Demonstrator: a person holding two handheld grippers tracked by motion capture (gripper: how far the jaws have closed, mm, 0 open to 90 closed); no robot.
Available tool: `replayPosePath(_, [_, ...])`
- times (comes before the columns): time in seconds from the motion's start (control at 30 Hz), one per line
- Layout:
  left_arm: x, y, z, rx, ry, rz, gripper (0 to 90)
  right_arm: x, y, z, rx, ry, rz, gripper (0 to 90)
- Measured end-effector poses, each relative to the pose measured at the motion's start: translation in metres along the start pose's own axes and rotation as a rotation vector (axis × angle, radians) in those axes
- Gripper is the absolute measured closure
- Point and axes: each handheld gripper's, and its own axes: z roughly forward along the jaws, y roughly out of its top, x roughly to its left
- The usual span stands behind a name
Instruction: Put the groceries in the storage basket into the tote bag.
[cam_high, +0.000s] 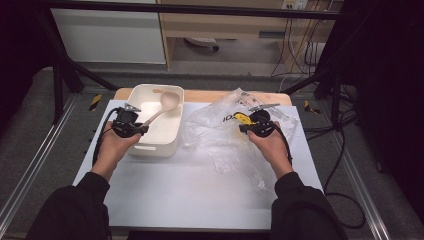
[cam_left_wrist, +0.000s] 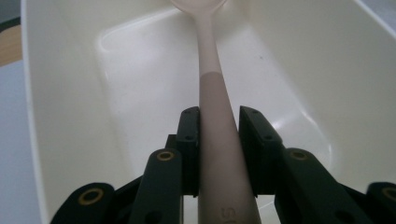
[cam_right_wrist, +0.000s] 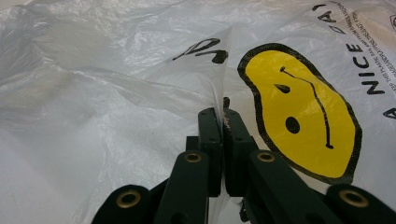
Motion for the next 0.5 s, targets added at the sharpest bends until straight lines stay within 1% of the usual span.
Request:
replayPosePath(0.03, [0.0, 0.0, -0.003, -0.015, 0.0, -0.003, 69.7, 0.0, 0.0, 0.0, -0.001, 0.002, -0.001, 89.2])
replayPosePath(0.13, [0.001, -0.001, -0.015, -0.055, -0.013, 0.007, 69.7, 0.003, 0.001, 0.0, -0.003, 0.004, -0.001, 90.0])
replayPosePath(0.23, [-0.001, -0.002, -0.029, -0.095, -0.027, 0.013, 69.7, 0.003, 0.002, -0.001, -0.003, 0.002, -0.01, 90.0])
replayPosePath(0.33, [-0.004, -0.003, -0.039, -0.111, -0.041, 0.032, 69.7, 0.004, 0.002, -0.001, -0.002, 0.003, -0.01, 90.0])
replayPosePath(0.5, [-0.013, -0.006, -0.055, -0.145, -0.067, 0.069, 69.7, 0.004, 0.003, -0.006, -0.014, 0.003, -0.011, 90.0])
